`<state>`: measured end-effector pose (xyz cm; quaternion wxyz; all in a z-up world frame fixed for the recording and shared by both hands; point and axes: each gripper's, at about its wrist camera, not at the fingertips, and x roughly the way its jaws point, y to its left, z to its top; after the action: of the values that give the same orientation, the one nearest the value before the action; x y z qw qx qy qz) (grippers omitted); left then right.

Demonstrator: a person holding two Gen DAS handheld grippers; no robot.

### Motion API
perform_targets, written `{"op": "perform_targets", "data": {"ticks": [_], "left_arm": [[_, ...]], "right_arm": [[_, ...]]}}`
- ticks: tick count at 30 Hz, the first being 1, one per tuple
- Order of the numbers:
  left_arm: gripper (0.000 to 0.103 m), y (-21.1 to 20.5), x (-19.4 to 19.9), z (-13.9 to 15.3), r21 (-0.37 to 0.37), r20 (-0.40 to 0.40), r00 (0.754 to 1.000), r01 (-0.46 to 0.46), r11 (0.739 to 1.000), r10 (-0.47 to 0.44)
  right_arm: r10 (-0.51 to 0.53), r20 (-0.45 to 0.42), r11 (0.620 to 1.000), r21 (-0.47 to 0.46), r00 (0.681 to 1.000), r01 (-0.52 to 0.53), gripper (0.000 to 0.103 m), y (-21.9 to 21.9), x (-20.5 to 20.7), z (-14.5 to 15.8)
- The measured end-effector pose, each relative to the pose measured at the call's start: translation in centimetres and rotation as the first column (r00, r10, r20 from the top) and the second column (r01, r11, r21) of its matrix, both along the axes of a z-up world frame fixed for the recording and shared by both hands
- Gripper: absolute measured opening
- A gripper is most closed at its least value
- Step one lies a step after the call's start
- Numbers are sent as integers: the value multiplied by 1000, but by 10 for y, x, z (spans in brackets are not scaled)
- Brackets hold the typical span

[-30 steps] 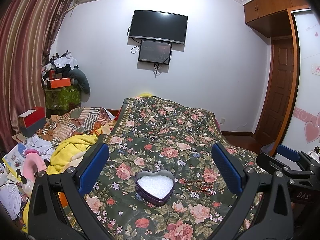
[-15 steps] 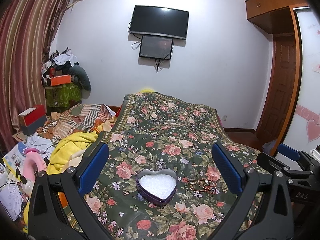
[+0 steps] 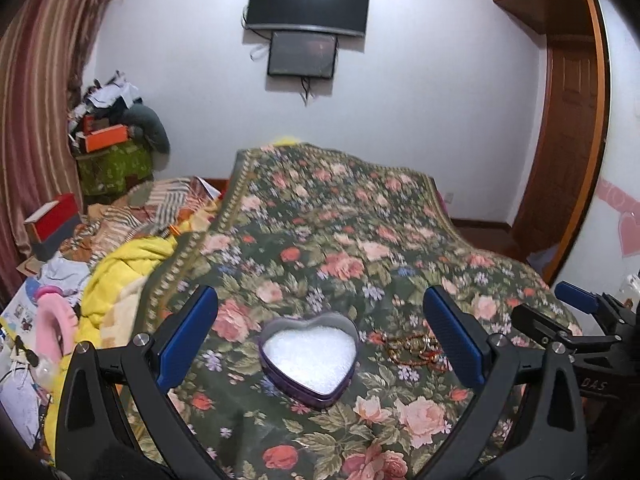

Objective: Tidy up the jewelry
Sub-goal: 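Lower the right tool toward the jewelry pile beside the heart tin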

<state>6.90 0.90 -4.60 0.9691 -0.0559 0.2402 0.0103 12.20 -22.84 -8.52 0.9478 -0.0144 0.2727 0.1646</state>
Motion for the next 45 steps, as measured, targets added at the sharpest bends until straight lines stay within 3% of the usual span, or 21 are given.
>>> {"op": "perform_targets", "data": {"ticks": [9,14,22,28,35,45], "left_arm": [[103,-9,33,-44,-12,-163,984,74,997,-75],[103,-18,40,-60,-22,-221,969,110,994,-113],[103,-31,40,-59,21,-216,962,173,985,-164],[92,-39,40,-59,24,-229,951,221,975,-209],[78,-40,43,-62,-15,-254,935,251,968,-246],[76,-40,45,-65,-36,-265,928,261,965,-261]], "right_arm": [[69,-171,995,-56,983,-80,99,-3,25,-40],[126,-257,988,-54,958,-145,83,0,35,-53],[249,-363,957,-49,898,-285,58,19,41,-66],[274,-400,941,-75,874,-329,45,27,49,-70],[277,-434,929,-108,857,-355,26,37,57,-79],[271,-441,933,-99,856,-346,7,37,60,-85]]}}
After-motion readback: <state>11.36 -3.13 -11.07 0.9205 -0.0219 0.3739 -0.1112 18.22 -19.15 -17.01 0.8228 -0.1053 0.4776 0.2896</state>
